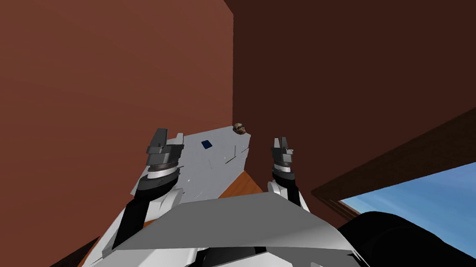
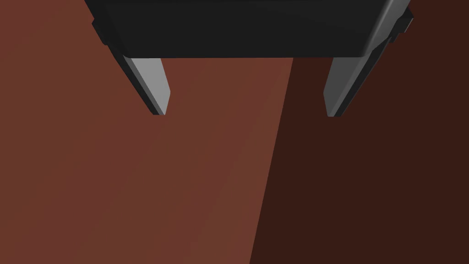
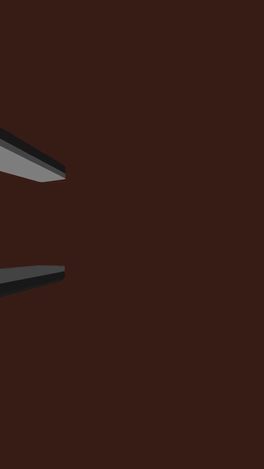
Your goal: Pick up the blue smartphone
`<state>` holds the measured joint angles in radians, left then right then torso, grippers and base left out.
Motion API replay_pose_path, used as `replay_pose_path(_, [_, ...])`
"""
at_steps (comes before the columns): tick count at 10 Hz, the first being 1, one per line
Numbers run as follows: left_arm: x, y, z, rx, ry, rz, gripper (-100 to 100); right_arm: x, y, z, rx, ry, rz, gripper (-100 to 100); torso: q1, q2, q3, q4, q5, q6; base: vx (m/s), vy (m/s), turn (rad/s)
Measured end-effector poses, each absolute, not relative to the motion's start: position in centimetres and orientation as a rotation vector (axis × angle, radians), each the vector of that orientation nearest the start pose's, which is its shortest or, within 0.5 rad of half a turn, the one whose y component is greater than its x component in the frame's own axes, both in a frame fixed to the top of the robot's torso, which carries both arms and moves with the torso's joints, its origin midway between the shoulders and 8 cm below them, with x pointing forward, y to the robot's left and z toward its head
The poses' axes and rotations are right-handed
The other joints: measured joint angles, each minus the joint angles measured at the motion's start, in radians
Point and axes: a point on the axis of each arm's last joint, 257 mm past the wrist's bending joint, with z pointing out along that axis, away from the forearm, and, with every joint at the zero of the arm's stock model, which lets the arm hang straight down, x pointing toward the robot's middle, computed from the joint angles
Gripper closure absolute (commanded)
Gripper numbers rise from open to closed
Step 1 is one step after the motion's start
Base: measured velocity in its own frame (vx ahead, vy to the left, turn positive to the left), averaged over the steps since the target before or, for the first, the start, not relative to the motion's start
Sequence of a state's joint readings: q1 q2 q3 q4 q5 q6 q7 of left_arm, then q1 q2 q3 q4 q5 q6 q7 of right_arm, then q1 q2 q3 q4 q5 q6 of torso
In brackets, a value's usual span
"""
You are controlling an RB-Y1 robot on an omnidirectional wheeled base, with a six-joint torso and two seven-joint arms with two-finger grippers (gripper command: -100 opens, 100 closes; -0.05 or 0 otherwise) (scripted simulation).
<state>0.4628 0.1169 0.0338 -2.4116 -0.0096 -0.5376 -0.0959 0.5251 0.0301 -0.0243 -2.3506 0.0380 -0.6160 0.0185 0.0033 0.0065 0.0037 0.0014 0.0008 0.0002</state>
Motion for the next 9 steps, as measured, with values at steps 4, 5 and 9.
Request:
replay_pose_path(4, [32.1, 26.4, 10.0, -0.389, 0.642, -1.243, -100, 30.5, -27.9, 6.7, 0.510, 0.503, 1.259, 0, 0.000, -0.002, -0.001, -0.001, 0.000, 0.000, -0.057, 0.036, -0.077])
replay_pose_path(5, [32.4, 26.6, 9.8, -0.398, 0.656, -1.242, -100, 30.5, -27.9, 6.7, 0.510, 0.503, 1.259, 0, -0.001, -0.003, -0.002, -0.001, 0.000, 0.000, -0.062, 0.023, -0.111])
replay_pose_path(9, [33.8, 27.5, 10.0, -0.430, 0.718, -1.247, -100, 30.5, -27.9, 6.7, 0.510, 0.503, 1.259, 0, 0.000, -0.003, -0.001, 0.000, 0.000, 0.000, -0.070, 0.045, -0.097])
